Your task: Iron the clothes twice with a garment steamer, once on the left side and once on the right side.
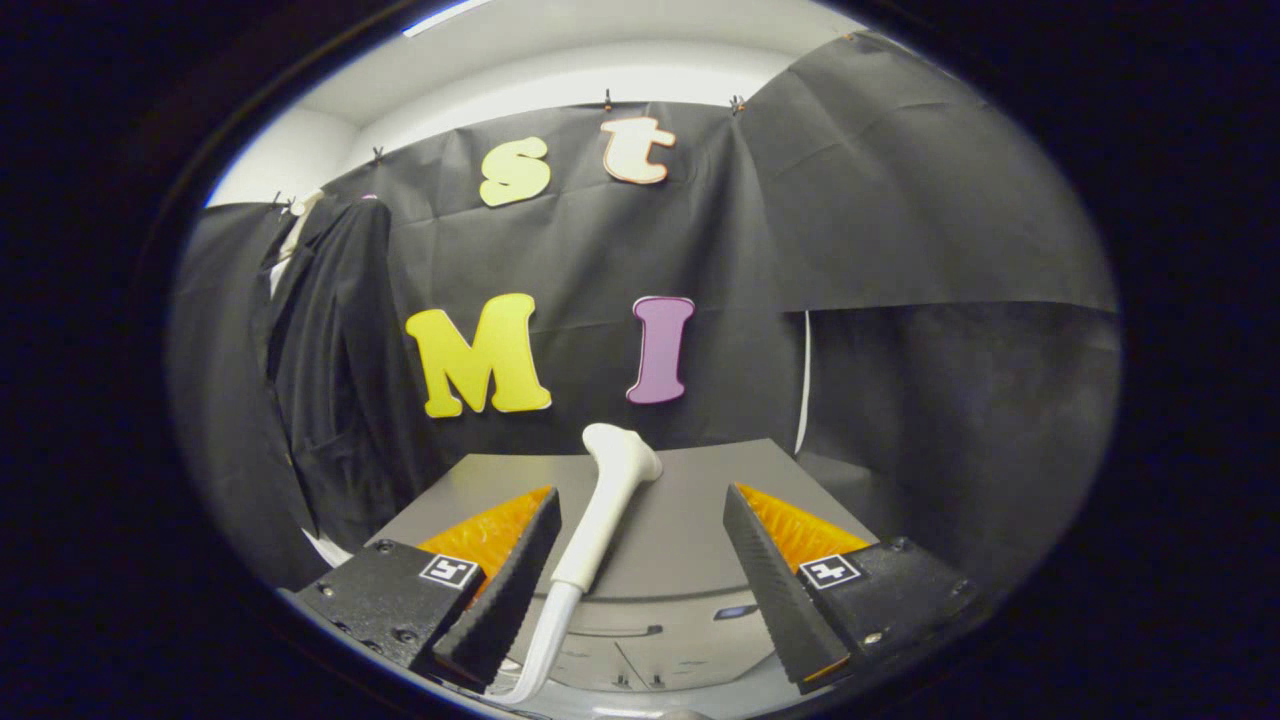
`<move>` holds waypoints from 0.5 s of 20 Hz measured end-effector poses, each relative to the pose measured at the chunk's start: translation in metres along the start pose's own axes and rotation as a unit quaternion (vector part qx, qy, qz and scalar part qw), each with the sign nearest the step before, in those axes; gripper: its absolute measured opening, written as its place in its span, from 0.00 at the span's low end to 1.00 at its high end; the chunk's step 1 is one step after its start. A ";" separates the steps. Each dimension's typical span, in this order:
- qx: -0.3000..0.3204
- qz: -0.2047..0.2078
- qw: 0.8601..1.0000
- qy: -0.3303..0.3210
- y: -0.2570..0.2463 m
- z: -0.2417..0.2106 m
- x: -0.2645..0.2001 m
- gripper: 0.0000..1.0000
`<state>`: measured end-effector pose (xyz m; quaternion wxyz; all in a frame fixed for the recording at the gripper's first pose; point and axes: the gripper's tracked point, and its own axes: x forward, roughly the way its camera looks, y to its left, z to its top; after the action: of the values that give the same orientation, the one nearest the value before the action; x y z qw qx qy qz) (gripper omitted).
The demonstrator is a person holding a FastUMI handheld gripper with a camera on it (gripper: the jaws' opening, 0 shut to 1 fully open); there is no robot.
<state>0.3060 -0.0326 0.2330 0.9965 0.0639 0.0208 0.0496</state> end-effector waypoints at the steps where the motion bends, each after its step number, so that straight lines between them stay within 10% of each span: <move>1: 0.006 0.005 1.000 0.009 -0.001 -0.002 0.015 1.00; 10: 0.023 0.061 0.993 0.099 0.015 -0.046 0.111 1.00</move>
<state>0.4130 -0.0003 0.1852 0.9829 0.0830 0.1167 0.1157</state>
